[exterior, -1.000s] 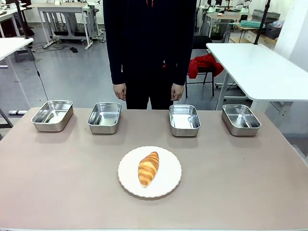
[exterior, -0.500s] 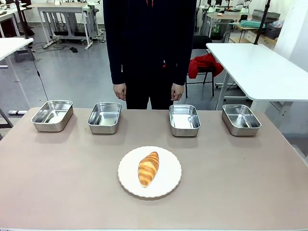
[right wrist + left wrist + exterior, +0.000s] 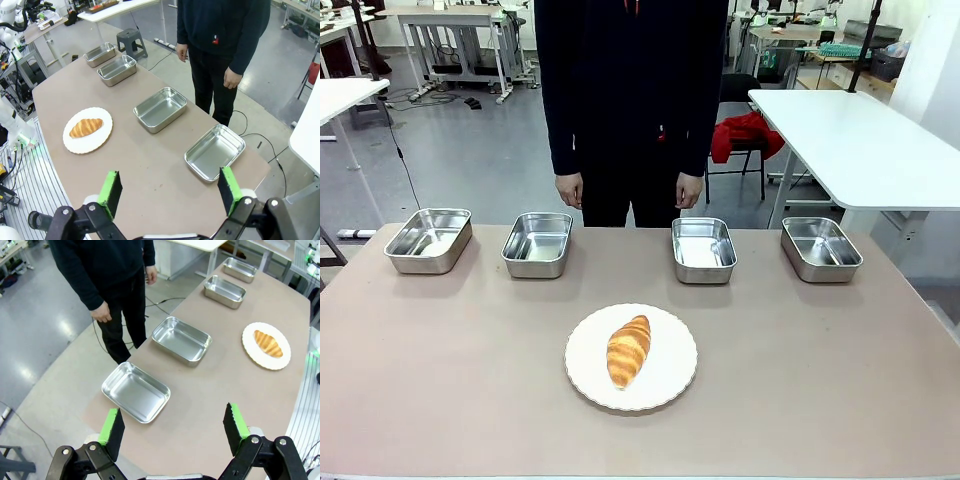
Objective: Place the bread in the container.
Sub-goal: Place the Butter Roll into the Airtight Container indicated by the human.
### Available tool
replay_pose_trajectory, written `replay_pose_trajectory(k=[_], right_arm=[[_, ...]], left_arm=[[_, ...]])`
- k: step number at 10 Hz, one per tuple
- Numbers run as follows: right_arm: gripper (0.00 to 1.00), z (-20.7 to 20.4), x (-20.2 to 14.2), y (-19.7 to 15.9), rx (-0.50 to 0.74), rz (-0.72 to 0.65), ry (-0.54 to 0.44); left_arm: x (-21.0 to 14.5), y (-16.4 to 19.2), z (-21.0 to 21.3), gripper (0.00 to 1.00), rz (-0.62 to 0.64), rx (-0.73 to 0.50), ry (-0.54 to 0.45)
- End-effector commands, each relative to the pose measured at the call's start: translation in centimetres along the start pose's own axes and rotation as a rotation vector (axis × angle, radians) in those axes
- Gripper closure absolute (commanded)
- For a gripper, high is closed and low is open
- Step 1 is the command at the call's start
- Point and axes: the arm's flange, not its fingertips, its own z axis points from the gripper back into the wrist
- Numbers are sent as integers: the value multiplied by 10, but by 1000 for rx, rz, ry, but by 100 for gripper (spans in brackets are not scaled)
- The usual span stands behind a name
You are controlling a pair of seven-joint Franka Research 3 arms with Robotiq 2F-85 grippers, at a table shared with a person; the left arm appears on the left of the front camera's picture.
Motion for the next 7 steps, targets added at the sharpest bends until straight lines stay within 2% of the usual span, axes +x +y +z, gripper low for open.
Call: replay_pose_trajectory(k=[1, 7], right_arm=[[0, 0, 2, 0, 5, 11, -21], [0, 0, 2, 0, 5, 11, -21]], left_arm=[[1, -1, 1, 0, -14, 0, -7], [1, -1, 1, 0, -14, 0, -7]])
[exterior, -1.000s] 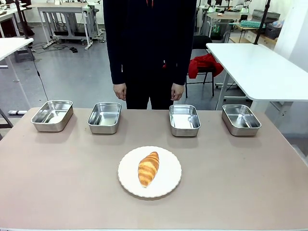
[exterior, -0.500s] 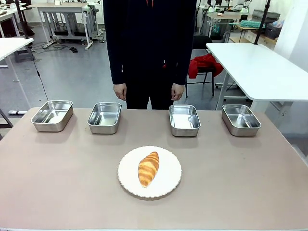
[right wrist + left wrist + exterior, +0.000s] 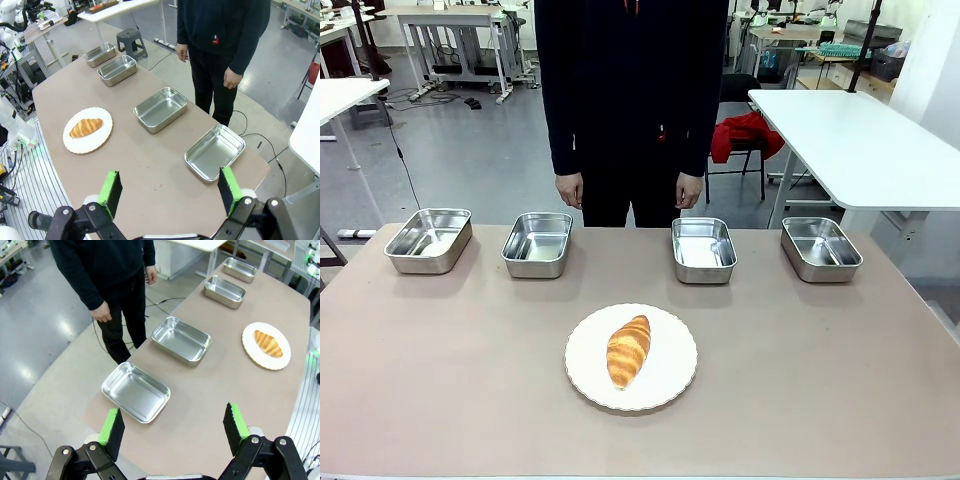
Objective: Place the bread in the container.
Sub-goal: Place the Butter Roll into the Airtight Container indicated by the human.
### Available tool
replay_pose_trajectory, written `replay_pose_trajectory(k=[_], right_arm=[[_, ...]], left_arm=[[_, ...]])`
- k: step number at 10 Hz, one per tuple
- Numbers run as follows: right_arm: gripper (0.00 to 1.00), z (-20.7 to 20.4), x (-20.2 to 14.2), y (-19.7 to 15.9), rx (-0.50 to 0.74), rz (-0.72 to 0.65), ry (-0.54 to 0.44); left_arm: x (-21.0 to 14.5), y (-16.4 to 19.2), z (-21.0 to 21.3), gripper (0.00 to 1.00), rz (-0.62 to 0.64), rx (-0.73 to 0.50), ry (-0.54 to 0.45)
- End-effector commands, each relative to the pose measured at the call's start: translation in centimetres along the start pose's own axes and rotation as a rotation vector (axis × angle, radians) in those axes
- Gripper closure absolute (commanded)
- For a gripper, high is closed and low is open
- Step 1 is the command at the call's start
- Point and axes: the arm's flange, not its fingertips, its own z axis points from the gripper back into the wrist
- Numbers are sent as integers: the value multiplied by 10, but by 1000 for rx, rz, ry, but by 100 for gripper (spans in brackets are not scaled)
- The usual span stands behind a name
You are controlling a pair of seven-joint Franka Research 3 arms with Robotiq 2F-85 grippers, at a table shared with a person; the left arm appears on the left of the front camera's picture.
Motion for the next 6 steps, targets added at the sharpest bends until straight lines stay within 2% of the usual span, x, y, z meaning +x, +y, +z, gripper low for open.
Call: replay_pose_trajectory(k=[1, 6], right_arm=[[0, 0, 2, 0, 5, 11, -21], [0, 0, 2, 0, 5, 11, -21]], left_arm=[[1, -1, 1, 0, -14, 0, -7], [1, -1, 1, 0, -14, 0, -7]])
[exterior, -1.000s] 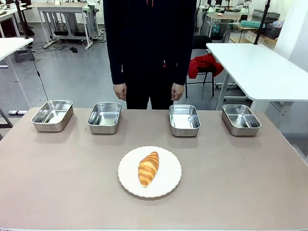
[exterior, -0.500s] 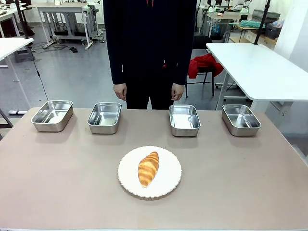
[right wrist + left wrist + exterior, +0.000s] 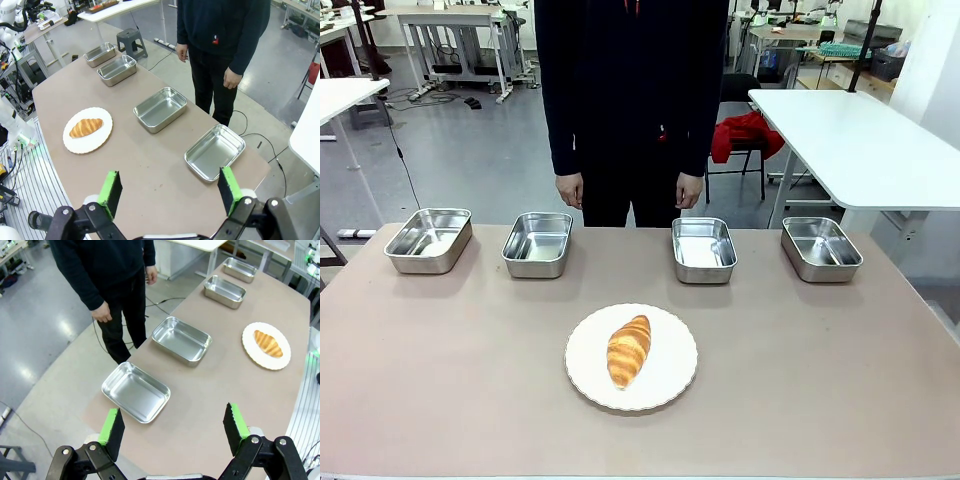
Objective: Place the bread in the container.
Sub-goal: Place the Butter Roll into the Airtight Container indicated by the human.
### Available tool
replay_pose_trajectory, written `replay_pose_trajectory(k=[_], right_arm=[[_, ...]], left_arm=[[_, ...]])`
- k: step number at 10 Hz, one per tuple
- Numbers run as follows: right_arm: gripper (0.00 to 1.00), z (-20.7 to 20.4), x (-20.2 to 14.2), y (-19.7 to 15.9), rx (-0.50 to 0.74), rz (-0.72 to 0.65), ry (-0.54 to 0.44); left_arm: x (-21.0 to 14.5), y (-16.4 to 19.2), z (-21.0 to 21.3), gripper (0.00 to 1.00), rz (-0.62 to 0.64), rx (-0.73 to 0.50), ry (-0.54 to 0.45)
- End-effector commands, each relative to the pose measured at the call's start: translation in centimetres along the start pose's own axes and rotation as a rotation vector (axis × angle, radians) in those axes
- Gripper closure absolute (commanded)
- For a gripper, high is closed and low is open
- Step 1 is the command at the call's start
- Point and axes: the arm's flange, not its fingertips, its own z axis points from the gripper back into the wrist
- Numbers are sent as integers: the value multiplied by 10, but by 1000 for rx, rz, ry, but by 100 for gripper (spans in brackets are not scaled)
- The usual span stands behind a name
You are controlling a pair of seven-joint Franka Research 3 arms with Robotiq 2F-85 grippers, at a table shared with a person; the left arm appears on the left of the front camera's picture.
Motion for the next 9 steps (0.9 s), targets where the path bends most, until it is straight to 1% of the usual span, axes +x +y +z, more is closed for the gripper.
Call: replay_pose_trajectory(k=[1, 9], right_arm=[[0, 0, 2, 0, 5, 12, -21], [0, 0, 2, 0, 5, 12, -21]], left_arm=[[1, -1, 1, 0, -14, 0, -7], [1, -1, 1, 0, -14, 0, -7]])
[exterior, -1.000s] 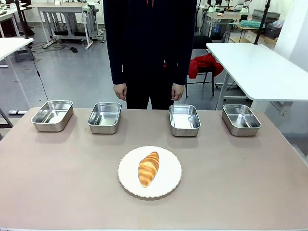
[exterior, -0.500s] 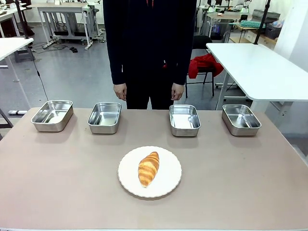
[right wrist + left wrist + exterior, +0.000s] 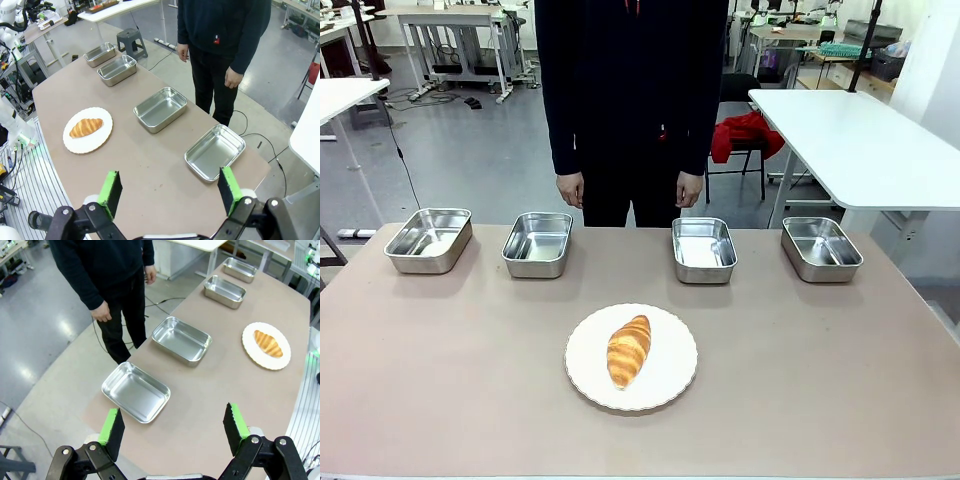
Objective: Place the bread in the container.
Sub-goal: Place the Butter Roll into the Airtight Container indicated by the human.
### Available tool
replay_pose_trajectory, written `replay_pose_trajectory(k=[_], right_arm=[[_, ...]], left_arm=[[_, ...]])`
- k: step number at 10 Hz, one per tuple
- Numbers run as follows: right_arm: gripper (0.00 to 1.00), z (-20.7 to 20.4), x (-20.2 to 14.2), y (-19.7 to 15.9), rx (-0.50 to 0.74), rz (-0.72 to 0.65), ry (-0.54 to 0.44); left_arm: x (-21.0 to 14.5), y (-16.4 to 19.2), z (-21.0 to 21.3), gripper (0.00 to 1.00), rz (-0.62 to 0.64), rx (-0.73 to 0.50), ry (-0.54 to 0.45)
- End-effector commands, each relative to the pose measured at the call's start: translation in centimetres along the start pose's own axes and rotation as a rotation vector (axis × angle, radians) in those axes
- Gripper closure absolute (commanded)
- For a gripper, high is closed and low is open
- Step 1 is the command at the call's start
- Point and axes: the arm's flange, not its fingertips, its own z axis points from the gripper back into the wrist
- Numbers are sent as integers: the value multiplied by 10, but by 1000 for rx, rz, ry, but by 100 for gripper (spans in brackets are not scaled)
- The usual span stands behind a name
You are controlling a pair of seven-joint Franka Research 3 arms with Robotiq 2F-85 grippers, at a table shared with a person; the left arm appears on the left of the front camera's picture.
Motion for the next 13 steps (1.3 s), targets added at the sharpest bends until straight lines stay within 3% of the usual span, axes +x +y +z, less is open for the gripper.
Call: replay_pose_trajectory(k=[1, 13], right_arm=[[0, 0, 2, 0, 4, 12, -21], [0, 0, 2, 0, 4, 12, -21]], left_arm=[[1, -1, 1, 0, -14, 0, -7], [1, -1, 1, 0, -14, 0, -7]])
